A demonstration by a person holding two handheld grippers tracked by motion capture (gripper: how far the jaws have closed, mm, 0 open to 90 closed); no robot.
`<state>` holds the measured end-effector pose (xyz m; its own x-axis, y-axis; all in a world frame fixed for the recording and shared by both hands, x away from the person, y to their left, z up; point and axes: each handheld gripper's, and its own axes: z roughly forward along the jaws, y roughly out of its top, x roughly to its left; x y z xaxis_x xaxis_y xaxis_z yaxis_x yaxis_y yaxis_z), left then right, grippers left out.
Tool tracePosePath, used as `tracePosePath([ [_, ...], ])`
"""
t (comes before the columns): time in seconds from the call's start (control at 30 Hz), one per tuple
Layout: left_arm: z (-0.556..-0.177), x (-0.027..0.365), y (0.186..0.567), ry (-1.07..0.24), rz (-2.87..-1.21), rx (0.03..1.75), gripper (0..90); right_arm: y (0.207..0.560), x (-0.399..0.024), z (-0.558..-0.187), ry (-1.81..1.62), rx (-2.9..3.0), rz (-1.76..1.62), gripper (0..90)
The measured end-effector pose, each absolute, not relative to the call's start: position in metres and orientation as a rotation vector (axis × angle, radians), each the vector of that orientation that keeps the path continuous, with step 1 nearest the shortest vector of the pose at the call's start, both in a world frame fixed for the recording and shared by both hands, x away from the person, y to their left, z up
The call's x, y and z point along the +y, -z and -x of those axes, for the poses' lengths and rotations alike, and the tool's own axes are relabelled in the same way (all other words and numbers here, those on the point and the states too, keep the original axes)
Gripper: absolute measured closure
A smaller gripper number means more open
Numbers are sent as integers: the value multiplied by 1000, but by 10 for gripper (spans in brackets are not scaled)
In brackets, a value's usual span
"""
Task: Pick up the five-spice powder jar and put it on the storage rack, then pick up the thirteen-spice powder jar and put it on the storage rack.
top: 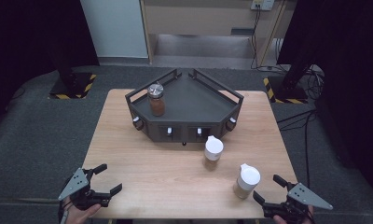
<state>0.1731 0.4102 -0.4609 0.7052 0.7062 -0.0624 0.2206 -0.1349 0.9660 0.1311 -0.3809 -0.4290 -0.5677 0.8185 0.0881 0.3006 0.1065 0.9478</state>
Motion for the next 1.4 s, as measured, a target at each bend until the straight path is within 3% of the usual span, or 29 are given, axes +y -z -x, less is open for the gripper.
tracePosePath([
  [0.63,-177,412,463,-455,-1690,738,16,422,-381,-124,-1490,1856,-1121,20],
  [1.4,-178,411,463,-448,-1699,747,12,366,-340,-153,-1458,1978,-1124,22],
])
